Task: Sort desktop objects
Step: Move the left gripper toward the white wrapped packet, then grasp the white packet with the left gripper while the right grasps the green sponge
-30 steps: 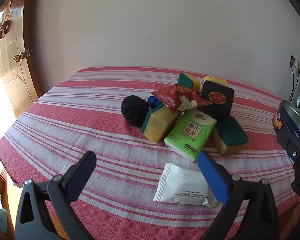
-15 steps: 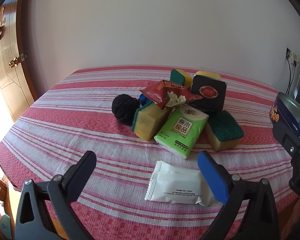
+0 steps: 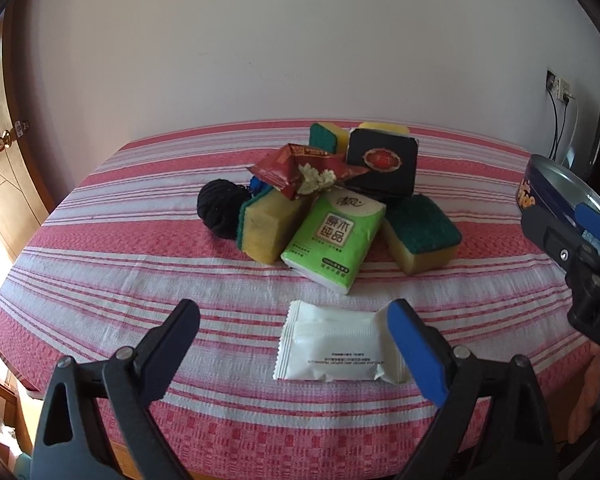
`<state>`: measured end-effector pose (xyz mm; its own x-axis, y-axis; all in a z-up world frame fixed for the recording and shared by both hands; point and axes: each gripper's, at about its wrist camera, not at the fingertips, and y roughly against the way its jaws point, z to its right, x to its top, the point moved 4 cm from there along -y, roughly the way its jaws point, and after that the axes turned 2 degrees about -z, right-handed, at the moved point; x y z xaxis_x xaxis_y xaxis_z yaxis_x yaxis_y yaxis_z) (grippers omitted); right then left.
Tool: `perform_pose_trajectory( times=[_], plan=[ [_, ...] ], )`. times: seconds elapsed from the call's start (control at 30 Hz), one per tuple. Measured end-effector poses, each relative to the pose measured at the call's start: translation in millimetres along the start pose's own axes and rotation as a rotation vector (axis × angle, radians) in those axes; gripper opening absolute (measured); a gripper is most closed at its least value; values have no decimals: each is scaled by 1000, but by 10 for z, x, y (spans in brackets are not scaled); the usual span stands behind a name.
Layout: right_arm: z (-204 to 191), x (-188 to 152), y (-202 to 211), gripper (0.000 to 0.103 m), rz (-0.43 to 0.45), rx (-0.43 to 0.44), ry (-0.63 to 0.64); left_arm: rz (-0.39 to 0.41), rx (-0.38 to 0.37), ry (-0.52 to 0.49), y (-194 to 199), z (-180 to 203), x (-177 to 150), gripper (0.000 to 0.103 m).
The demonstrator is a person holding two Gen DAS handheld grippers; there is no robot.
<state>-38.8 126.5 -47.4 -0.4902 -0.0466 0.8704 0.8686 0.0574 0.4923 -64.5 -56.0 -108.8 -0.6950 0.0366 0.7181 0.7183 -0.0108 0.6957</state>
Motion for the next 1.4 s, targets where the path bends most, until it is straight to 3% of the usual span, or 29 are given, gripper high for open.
perform_pose_trajectory(
  times=[0.23, 0.43, 0.57, 0.77, 0.93, 1.03, 1.13, 1.33, 1.4],
  plan=[
    [82, -9, -33, 102, -8, -5, -24, -96, -26, -37, -253, 208, -80, 85],
    [73, -27, -72, 102, -25, 2, -32, -95, -83, -32, -320, 242, -92, 70],
    [37, -40, -131, 102, -48, 17, -22, -57, -102, -55, -290, 263, -99, 25],
    [-34, -32, -249, 102, -98, 74, -21, -20, -169, -14, -225, 130, -58, 24],
    [-158, 18, -390, 102, -140, 156, -25, 60, -125, 25, -72, -120, 43, 24],
    [-292, 19, -557, 101, -181, 161, 8, 110, -61, 19, 10, -265, 142, 24],
    [-418, 7, -696, 89, -231, 194, 28, 154, -30, 16, 86, -390, 194, 24],
    [-640, -74, -974, 88, -342, 196, 73, 171, -15, 46, 111, -552, 257, 24],
    [-702, -81, -1055, 80, -360, 181, 99, 168, -12, 50, 99, -575, 264, 24]
  ],
)
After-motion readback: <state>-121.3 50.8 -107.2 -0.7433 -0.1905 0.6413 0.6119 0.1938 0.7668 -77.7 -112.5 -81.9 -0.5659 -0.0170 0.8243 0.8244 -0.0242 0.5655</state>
